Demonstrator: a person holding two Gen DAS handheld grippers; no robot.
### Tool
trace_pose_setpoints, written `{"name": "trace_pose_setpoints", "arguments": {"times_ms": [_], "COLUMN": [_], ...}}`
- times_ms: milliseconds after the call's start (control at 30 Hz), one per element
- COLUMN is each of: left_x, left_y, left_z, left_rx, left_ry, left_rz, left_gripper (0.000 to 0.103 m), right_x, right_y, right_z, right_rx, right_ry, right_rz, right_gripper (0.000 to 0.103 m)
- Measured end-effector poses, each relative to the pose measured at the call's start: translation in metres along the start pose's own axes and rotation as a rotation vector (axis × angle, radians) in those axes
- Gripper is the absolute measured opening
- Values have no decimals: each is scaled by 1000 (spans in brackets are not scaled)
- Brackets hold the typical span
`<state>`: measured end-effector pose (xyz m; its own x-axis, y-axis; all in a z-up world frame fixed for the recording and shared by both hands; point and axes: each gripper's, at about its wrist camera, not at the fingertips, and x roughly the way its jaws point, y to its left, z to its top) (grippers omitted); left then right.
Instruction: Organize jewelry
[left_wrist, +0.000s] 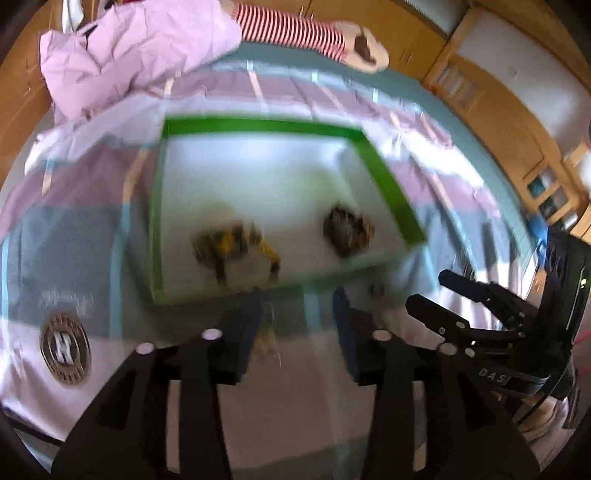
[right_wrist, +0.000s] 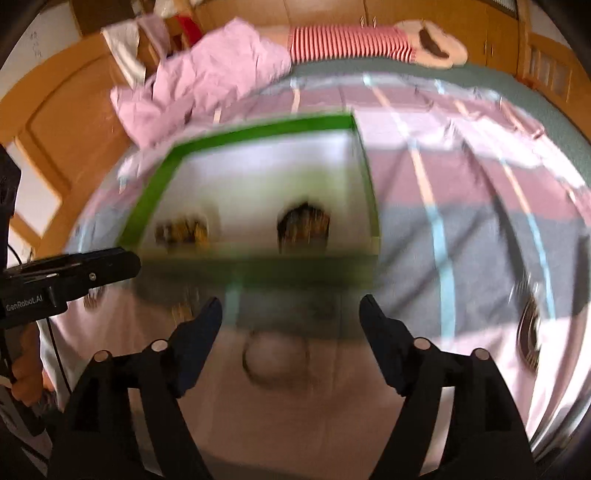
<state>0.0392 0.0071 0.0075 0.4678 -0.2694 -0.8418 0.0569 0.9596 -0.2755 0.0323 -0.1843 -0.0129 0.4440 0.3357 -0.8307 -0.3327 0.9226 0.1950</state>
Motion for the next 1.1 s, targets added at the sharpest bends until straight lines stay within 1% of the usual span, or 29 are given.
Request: {"name": "trace_pose_setpoints", "arguments": {"times_ms": [100,200,233,267,300,367,433,467,533,567,600,633,700,733,767,800,1000,1100], "left_x": [26,51,58,63,67,76,81,81,81,80,81,81,79,77,76,74,66,54], "left_y": [-4,-1,1,2,4,9,11,12,12,12,12,14,17,20,23,26,28,25], "left_z": [-20,-26,-27,-28,-28,-29,-31,-30,-30,-31,-31,-31,-30,-30,-30,-29,-31,-31], "left_rx": [2,-25,-36,-40,-42,-54,-57,-56,-51,-48,-46,-45,-52,-64,-72,-80,-75,-64], "left_ry": [69,117,128,135,140,153,166,165,161,160,160,163,163,164,163,162,151,127], "left_rz": [30,82,101,111,119,141,144,146,150,157,166,184,198,196,194,188,186,190], "left_gripper": [48,53,55,59,60,60,60,60,58,55,44,40,27,23,21,21,21,21], "right_x": [21,38,42,45,49,55,63,66,68,68,69,69,68,67,66,65,60,50], "right_y": [6,16,20,24,30,36,41,42,43,43,44,44,45,45,46,46,51,43], "right_z": [-21,-33,-35,-36,-37,-38,-38,-38,-37,-37,-38,-38,-38,-37,-36,-37,-39,-44], "right_rx": [-64,-98,-111,-128,-155,-186,-200,-201,-197,-194,-190,-185,-182,-181,-183,-185,-174,-153], "right_ry": [84,141,150,155,156,163,174,172,149,147,145,141,138,131,125,125,127,123], "right_rz": [-49,-54,-59,-67,-79,-106,-126,-128,-139,-141,-141,-140,-133,-127,-124,-121,-118,-113], "right_gripper": [76,78,83,84,86,86,87,90,91,91,91,90,80,71,67,60,60,60]}}
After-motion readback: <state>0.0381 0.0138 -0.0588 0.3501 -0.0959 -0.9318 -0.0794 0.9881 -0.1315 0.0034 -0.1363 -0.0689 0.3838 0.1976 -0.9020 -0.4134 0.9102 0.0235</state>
